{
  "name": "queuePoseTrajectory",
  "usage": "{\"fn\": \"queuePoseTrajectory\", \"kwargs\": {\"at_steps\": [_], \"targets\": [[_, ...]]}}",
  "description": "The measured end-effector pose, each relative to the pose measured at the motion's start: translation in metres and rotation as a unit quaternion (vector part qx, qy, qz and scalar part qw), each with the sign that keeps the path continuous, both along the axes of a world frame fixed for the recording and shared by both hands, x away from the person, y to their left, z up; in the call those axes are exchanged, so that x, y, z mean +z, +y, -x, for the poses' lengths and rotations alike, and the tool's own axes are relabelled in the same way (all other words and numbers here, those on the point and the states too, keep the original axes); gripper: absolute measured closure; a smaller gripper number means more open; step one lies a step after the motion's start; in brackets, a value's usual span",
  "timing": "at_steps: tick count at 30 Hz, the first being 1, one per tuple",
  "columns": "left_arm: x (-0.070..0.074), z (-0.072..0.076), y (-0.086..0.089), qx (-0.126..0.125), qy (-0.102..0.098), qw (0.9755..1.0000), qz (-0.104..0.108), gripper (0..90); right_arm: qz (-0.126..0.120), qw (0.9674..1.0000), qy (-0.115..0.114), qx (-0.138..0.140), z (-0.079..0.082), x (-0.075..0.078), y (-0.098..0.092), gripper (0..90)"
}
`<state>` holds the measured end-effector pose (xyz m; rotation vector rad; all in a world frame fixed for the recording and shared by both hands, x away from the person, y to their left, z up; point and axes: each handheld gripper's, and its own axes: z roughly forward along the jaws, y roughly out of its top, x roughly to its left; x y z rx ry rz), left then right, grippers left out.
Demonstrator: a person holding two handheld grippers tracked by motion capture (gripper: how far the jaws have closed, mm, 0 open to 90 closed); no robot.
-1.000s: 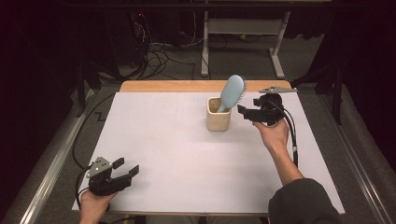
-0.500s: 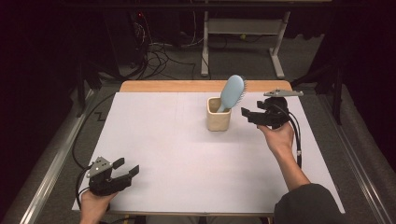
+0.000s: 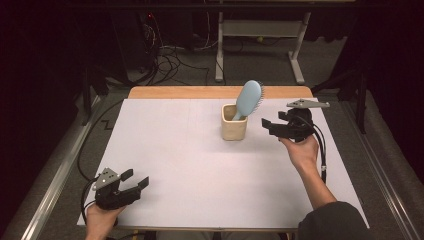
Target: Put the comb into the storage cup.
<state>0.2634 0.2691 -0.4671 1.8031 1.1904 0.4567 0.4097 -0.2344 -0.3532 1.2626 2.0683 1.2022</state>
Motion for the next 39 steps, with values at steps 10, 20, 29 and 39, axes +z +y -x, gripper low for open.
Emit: {"fn": "queuePoseTrajectory", "kwargs": {"at_steps": [10,20,29,39], "targets": [[0.000,0.000,0.001,0.000,0.000,1.0000,-0.001,31.2,-0.003,1.0000,-0.002,0.002,0.004,-0.001,-0.002,30.1],[0.000,0.000,0.001,0.000,-0.001,1.0000,0.000,31.3,-0.009,0.9999,-0.008,0.003,0.010,0.001,-0.008,30.4],[0.000,0.000,0.000,0.000,-0.001,1.0000,-0.001,31.3,-0.006,0.9999,-0.013,0.005,0.016,0.003,-0.011,30.6],[0.001,0.001,0.001,0.002,-0.001,1.0000,0.003,31.1,-0.003,0.9999,-0.015,0.007,0.023,0.003,-0.016,30.5]]}}
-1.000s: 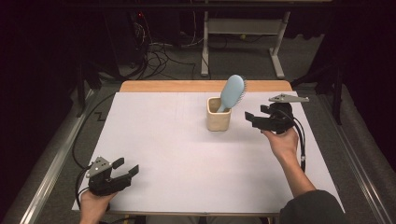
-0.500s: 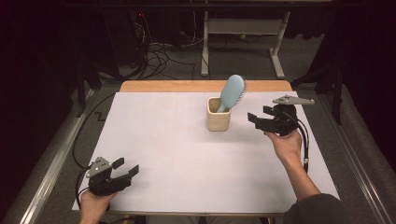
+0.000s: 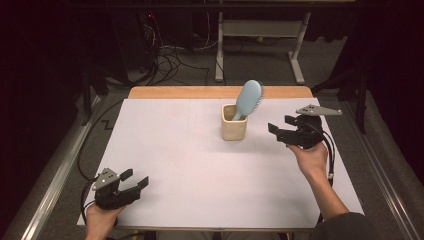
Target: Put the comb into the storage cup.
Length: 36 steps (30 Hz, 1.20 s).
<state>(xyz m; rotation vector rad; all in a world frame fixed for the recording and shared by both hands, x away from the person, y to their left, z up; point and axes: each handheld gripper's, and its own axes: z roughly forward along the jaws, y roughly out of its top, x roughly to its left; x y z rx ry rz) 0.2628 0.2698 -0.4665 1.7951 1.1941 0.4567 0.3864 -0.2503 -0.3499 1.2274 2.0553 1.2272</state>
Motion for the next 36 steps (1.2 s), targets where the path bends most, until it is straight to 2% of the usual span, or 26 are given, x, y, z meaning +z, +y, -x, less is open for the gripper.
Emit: {"fn": "queuePoseTrajectory", "kwargs": {"at_steps": [2,13,24,36], "targets": [[0.000,0.000,0.001,0.001,0.000,1.0000,0.005,31.1,0.000,1.0000,-0.001,0.000,0.001,0.000,-0.002,30.5],[0.000,0.000,0.001,0.002,0.001,1.0000,0.004,31.2,-0.008,0.9999,-0.006,-0.002,0.009,-0.001,-0.010,30.5],[0.000,0.000,0.001,0.002,0.000,1.0000,0.007,31.1,-0.004,1.0000,-0.006,0.002,0.021,-0.003,-0.018,29.6],[0.000,0.000,0.001,0.002,0.000,1.0000,0.007,31.2,-0.017,0.9996,-0.021,-0.002,0.035,-0.001,-0.028,28.6]]}}
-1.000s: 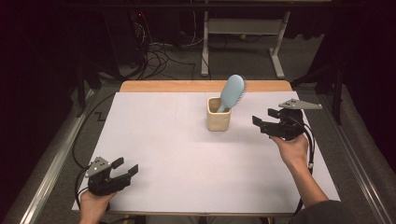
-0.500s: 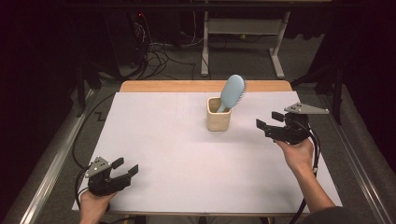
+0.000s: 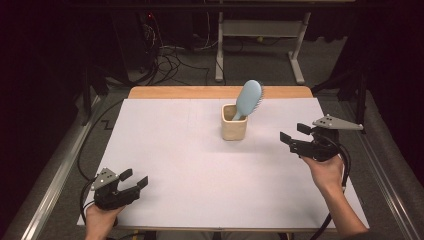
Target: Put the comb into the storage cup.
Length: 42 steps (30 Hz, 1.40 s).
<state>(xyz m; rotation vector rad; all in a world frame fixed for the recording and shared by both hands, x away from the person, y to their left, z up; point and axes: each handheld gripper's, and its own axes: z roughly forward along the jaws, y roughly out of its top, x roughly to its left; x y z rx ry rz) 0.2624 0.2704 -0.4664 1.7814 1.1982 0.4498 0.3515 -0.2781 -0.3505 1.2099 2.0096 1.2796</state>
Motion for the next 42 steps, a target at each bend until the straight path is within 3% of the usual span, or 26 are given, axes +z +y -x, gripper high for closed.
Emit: {"fn": "queuePoseTrajectory", "kwargs": {"at_steps": [17,42], "targets": [[0.000,0.000,0.000,-0.001,-0.001,1.0000,0.000,31.2,-0.022,0.9995,-0.019,-0.010,0.020,0.000,-0.014,28.9],[0.000,0.000,0.000,0.001,0.000,1.0000,-0.002,31.2,-0.039,0.9988,-0.020,-0.023,0.040,-0.014,-0.030,29.3]]}}
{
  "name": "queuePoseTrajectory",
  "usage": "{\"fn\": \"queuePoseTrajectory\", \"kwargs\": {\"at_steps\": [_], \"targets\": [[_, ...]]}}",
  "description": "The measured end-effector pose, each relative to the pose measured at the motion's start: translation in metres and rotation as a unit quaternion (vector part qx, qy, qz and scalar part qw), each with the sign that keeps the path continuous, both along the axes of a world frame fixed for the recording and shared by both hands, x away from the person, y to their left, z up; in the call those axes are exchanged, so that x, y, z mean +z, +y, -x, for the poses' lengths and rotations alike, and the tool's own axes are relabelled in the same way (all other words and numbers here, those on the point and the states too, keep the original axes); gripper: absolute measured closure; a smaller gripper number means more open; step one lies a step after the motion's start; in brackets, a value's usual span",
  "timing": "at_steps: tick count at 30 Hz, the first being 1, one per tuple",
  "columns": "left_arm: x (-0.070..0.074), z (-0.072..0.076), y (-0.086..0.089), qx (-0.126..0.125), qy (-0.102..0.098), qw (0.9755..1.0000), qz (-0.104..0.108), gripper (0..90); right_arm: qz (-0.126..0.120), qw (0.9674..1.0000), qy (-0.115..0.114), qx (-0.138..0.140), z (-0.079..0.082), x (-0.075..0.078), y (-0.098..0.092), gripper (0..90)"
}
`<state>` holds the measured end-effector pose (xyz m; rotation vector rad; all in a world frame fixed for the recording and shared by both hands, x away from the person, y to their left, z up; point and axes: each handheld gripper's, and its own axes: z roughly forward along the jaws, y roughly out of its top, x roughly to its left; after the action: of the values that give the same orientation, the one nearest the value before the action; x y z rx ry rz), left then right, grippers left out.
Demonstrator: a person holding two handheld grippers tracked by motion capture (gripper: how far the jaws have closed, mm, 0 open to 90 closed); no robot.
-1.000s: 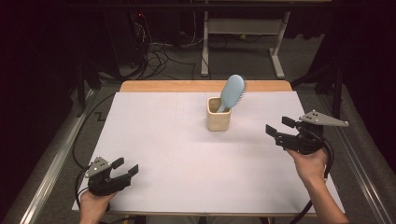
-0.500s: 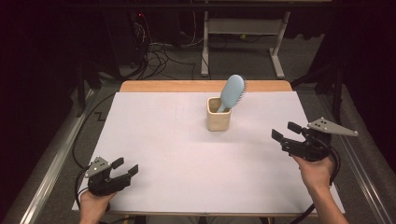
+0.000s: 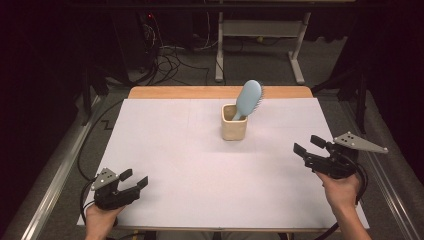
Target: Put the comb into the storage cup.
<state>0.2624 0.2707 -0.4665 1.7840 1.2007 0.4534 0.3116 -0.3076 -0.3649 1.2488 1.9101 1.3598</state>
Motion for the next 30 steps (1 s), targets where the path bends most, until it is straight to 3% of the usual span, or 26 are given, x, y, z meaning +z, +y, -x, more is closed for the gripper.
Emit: {"fn": "queuePoseTrajectory", "kwargs": {"at_steps": [8,30], "targets": [[0.001,0.001,-0.001,-0.004,-0.001,1.0000,-0.001,31.2,-0.013,0.9999,0.001,0.005,0.008,-0.006,0.000,29.5],[0.002,0.002,-0.001,-0.005,-0.003,1.0000,0.000,31.4,-0.016,0.9997,0.000,0.018,0.024,-0.014,0.005,29.7]]}}
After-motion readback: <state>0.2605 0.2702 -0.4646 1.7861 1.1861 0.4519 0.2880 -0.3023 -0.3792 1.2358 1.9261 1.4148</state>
